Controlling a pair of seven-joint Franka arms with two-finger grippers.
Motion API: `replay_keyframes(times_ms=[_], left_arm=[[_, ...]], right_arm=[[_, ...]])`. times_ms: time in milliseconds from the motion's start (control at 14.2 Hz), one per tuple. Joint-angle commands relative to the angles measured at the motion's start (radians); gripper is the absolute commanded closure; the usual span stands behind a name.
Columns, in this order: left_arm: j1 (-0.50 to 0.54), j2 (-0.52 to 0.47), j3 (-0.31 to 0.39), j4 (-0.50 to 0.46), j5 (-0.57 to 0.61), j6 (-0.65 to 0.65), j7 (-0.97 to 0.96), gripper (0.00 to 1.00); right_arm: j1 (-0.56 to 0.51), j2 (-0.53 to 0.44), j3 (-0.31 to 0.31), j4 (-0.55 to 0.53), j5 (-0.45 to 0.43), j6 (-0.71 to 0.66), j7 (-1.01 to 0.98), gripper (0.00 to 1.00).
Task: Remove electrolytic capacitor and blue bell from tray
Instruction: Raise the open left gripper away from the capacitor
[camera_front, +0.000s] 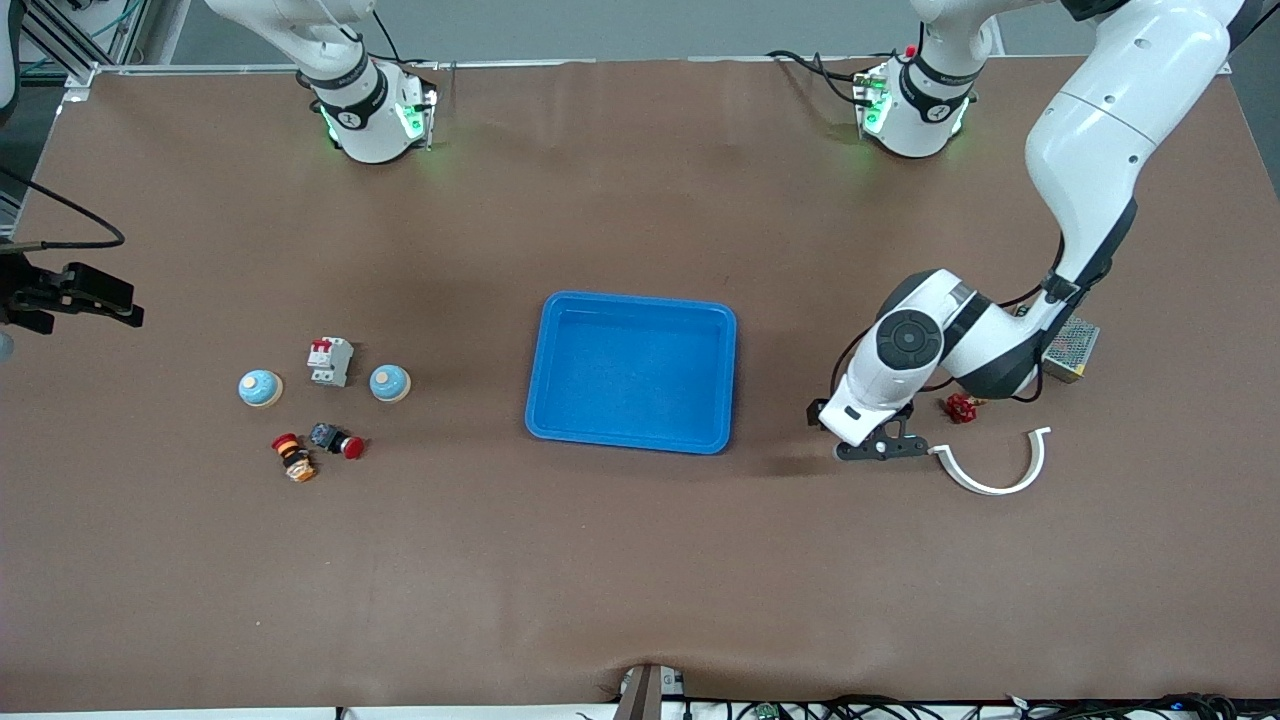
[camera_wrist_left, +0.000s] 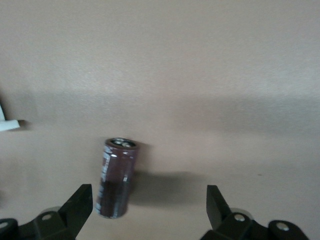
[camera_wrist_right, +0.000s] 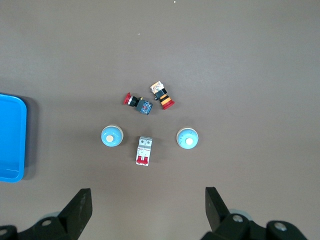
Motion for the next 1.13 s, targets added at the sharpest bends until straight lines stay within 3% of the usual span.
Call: replay_keyframes(times_ms=[0, 282, 353, 423, 494, 564, 776, 1058], left_arm=[[-0.030, 0.012, -0.001, 0.025, 0.008, -0.012, -0.054, 0.00], [-0.091, 0.027, 0.025, 0.071, 0.007, -0.012, -0.131, 0.00], [-0.128, 0.039, 0.046, 0.095, 0.005, -0.012, -0.160, 0.10], [-0.166, 0.050, 0.075, 0.123, 0.004, -0.014, -0.197, 0.35], [-0.199, 0.059, 0.101, 0.144, 0.002, -0.014, -0.221, 0.81], [-0.225, 0.064, 0.120, 0.163, -0.005, -0.020, -0.223, 1.00], [-0.260, 0.096, 0.131, 0.207, -0.025, -0.032, -0.224, 1.00], [-0.293, 0.156, 0.132, 0.346, -0.108, -0.083, -0.228, 1.00]], right_arm=[[0.015, -0.034, -0.005, -0.001, 0.012, -0.013, 0.023, 0.00], [0.070, -0.098, -0.058, -0.095, 0.014, 0.028, 0.036, 0.00], [0.068, -0.115, -0.061, -0.115, 0.015, 0.038, 0.036, 0.00], [0.058, -0.117, -0.061, -0.118, 0.020, 0.039, 0.036, 0.00], [0.040, -0.117, -0.060, -0.118, 0.038, 0.042, 0.036, 0.00], [0.014, -0.115, -0.051, -0.119, 0.057, 0.047, 0.034, 0.00], [-0.026, -0.112, -0.006, -0.119, 0.061, 0.053, 0.033, 0.00], [-0.015, -0.106, -0.006, -0.115, 0.055, 0.055, 0.033, 0.00]])
